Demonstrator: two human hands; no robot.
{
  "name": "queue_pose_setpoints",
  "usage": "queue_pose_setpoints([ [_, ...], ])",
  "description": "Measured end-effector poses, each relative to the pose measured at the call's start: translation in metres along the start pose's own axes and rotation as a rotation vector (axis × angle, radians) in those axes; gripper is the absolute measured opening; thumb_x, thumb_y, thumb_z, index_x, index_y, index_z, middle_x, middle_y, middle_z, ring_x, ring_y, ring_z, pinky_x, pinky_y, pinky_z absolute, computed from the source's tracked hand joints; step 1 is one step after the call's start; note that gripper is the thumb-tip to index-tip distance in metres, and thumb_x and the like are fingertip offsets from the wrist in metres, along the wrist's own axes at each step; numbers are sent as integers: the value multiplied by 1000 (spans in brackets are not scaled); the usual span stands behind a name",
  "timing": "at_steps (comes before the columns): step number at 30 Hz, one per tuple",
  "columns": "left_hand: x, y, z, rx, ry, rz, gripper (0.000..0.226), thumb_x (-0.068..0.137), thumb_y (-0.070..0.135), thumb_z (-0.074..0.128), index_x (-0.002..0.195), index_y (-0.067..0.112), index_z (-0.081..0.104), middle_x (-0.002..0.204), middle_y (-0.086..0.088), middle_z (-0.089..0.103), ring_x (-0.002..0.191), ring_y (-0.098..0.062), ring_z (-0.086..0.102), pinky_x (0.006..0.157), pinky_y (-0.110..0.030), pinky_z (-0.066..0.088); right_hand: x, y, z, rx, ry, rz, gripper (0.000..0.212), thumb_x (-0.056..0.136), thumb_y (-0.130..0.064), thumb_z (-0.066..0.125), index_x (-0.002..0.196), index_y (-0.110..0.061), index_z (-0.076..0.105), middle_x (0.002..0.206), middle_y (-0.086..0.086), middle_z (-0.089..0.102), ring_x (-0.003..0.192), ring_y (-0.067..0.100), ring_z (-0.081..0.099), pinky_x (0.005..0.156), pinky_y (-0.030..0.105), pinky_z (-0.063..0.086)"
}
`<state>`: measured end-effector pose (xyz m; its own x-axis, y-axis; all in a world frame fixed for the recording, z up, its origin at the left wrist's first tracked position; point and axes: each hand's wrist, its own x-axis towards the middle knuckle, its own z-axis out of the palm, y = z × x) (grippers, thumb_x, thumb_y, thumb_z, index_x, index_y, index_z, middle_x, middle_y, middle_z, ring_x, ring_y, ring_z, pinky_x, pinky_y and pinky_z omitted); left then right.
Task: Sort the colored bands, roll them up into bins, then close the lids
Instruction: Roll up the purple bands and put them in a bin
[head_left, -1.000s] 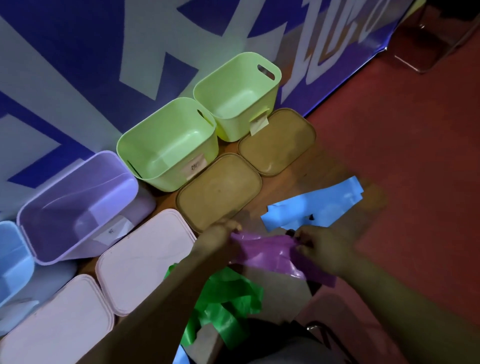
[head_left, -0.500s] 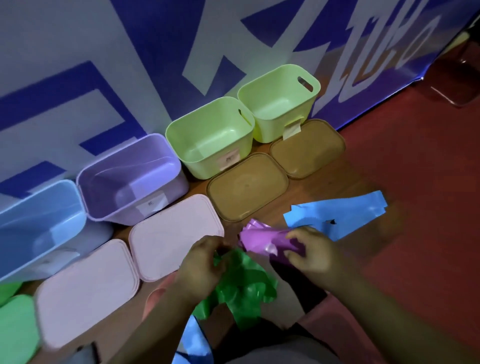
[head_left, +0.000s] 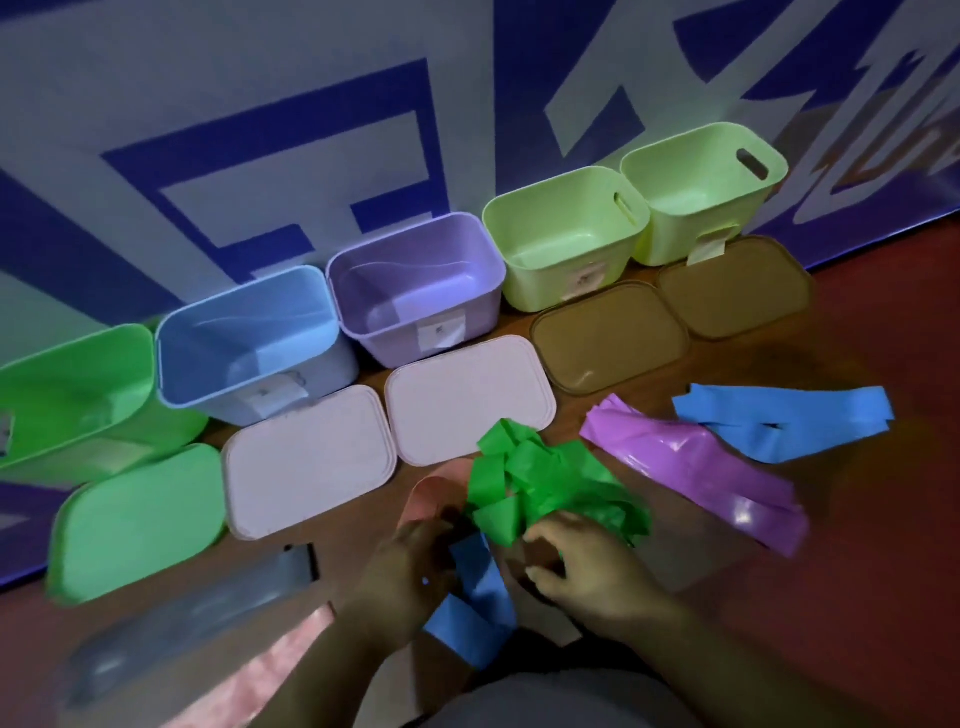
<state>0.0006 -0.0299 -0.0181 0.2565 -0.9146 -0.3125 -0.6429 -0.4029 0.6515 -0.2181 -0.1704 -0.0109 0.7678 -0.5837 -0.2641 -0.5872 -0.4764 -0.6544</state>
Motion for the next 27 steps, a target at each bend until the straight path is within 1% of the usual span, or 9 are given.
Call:
queue_pose_setpoints([
  [2,-13,-23,6,132,-108,-10,61,79,40,63,138,31,51,132,5,57,117,-16,56,100,-33,45,-5,-7,23,18,-54,-9,25,75,-41,59,94,-24,60,95,-7,60,87,12,56,77,34,47],
  [5,-23,-37,11,296,-239,7,76,78,52,51,150,38,30,156,9,35,142,-18,33,114,-34,29,-16,-12,55,18,-126,-26,27,80,-45,64,100,-27,58,97,-11,59,82,-1,46,70,20,37],
  [8,-32,-42,14,382,-312,23,86,82,48,49,157,34,8,162,-1,23,150,-22,15,120,-36,12,-25,-18,77,34,-158,0,31,73,-38,68,98,-25,58,92,-9,61,83,8,52,75,29,46],
  [11,-39,-46,16,440,-303,52,89,84,42,52,157,32,3,162,-3,25,149,-24,17,120,-35,9,-31,-21,90,16,-139,64,40,70,-28,68,111,-27,63,101,-10,67,93,9,58,84,25,47],
  [15,-46,-56,20,510,-304,14,84,79,47,47,156,32,16,158,0,33,144,-25,27,115,-37,23,-36,-24,94,56,-140,147,41,70,-23,66,110,-33,60,97,-11,66,87,5,59,82,28,50],
  [18,-54,-65,24,465,-304,17,79,73,56,37,148,31,33,148,0,47,133,-26,42,107,-36,35,-37,-33,85,74,-170,180,38,70,-24,66,106,-35,58,87,-14,65,78,0,59,73,22,49],
  [21,-64,-70,20,246,-270,-8,44,79,33,54,123,31,57,126,5,62,113,-21,58,92,-29,44,-36,-42,75,86,-210,185,36,71,-23,66,104,-36,59,81,-16,66,75,0,61,70,24,49],
  [23,-73,-70,16,12,-268,-78,25,82,24,59,106,29,62,106,9,68,96,-13,64,82,-25,48,-33,-46,69,112,-231,167,36,71,-23,67,103,-38,61,81,-16,68,75,2,64,72,30,53],
  [27,-79,-71,-8,-321,-178,-136,19,84,4,66,91,21,70,91,6,74,82,-3,66,76,-22,51,-24,-55,53,201,-265,164,34,76,-15,71,95,-42,64,78,-23,67,75,1,65,80,30,54],
])
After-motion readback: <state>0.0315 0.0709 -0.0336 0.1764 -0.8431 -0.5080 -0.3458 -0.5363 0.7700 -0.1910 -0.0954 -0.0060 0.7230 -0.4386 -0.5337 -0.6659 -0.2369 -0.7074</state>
